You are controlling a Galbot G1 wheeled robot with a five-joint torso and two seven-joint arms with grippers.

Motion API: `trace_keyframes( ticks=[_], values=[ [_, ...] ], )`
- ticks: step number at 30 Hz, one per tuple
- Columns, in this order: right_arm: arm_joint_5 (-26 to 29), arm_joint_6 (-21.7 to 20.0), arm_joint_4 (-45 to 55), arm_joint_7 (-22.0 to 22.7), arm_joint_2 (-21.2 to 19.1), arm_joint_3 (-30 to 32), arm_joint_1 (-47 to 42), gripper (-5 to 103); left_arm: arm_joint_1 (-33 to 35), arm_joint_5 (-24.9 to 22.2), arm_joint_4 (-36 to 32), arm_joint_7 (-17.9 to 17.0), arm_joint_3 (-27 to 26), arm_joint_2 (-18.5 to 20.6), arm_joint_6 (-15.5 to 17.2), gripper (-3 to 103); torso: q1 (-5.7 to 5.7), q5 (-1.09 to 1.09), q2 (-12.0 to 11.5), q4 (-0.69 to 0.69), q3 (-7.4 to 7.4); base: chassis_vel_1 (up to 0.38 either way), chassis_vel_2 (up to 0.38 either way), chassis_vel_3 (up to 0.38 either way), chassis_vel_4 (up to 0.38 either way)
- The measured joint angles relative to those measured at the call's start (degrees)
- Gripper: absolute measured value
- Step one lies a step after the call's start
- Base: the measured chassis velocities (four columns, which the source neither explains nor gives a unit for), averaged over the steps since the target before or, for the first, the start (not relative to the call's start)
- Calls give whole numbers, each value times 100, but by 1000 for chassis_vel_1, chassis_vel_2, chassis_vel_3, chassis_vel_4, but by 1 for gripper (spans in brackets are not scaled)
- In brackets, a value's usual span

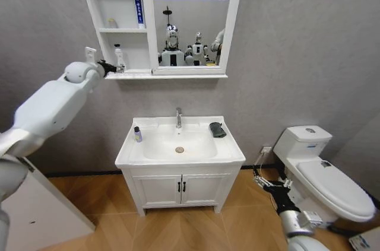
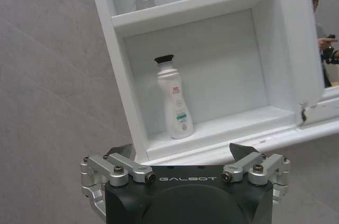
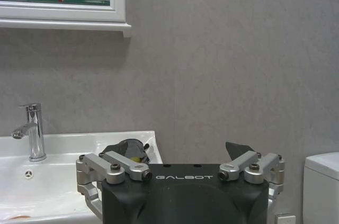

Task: Move facial cleanser and shampoo from washbasin to cabinet, then wipe washbasin with towel.

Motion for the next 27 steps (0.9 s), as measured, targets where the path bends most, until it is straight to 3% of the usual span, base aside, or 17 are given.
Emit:
trace_keyframes(
  ticks=[3,6,7,8,10,11,14,21,27],
  values=[
    [9,0,8,6,-1,0,-23,100,380,-146,-435,-129,-356,245,66,100,0,0,0,-3,0,0,0,0,0],
    [13,-6,31,29,-12,-23,-36,100,1725,-486,-1385,-491,-1577,821,177,100,1,0,0,-2,0,0,0,0,0],
    [13,-6,31,29,-12,-23,-36,100,1725,-486,-1385,-491,-1577,821,177,100,1,0,0,-2,0,0,0,0,0],
    [9,-45,47,50,-32,-25,-41,100,2262,-615,-1735,-600,-1943,1034,185,100,0,-4,0,-1,0,0,0,0,0],
    [-5,-95,46,76,-87,-23,-37,100,3333,-841,-2402,-736,-2609,1488,-24,100,0,-2,0,1,0,0,0,0,0],
    [-5,-95,46,76,-87,-23,-37,100,3333,-841,-2402,-736,-2609,1488,-24,100,0,-2,0,1,0,0,0,0,0],
    [-13,-111,40,86,-72,-13,-38,100,4379,-1030,-2962,-853,-3208,1753,-334,100,-1,1,1,2,-1,0,0,0,0],
    [-72,8,140,39,206,105,-247,100,4684,-1186,-3326,-1218,-3313,1405,-504,100,0,3,0,-3,0,0,0,0,0],
    [-120,90,160,-18,339,209,-364,100,5658,-627,-3527,-1232,-3552,832,-951,100,0,0,0,-3,1,0,0,0,0]
  ],
)
